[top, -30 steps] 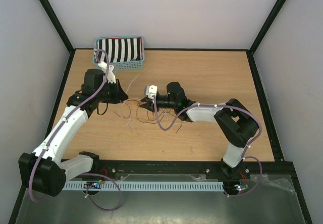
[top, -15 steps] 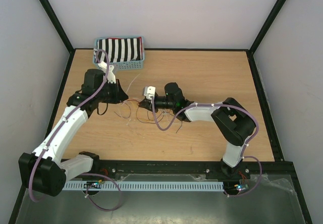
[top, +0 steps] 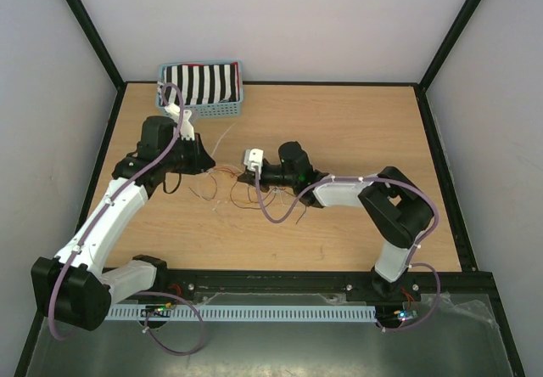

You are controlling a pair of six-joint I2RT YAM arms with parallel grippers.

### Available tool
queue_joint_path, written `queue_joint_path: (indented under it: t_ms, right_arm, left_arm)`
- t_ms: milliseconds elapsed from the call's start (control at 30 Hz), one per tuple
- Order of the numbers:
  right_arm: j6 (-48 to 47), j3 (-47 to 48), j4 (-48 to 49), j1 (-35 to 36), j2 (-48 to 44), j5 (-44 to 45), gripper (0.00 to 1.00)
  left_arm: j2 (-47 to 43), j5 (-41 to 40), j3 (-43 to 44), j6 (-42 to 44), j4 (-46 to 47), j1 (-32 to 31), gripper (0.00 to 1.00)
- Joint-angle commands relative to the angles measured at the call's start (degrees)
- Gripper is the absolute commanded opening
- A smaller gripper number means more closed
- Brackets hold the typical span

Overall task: Zip-tie the wires
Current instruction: Adjust the cable at the center of the board.

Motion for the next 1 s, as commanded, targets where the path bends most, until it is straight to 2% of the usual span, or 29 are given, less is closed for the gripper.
queue_joint_path:
  t_ms: [0, 633, 967]
  right_arm:
    - [-0.5, -2.0, -0.6, 0.1, -3.9, 1.4, 0.01]
    - [0.0, -9.8, -7.1, -4.3, -15.2, 10.6, 0.0]
    - [-1.0, -11.9, -8.6, -6.0, -18.0, 11.8, 0.0]
  left_arm:
    - [-0.8, -1.0, 1.8, 0.9, 0.4, 0.5, 0.0]
    - [-1.1, -1.5, 0.9, 0.3, -0.1, 2.7, 0.0]
    - [-2.0, -1.6, 0.6, 0.3, -0.6, 3.5, 0.0]
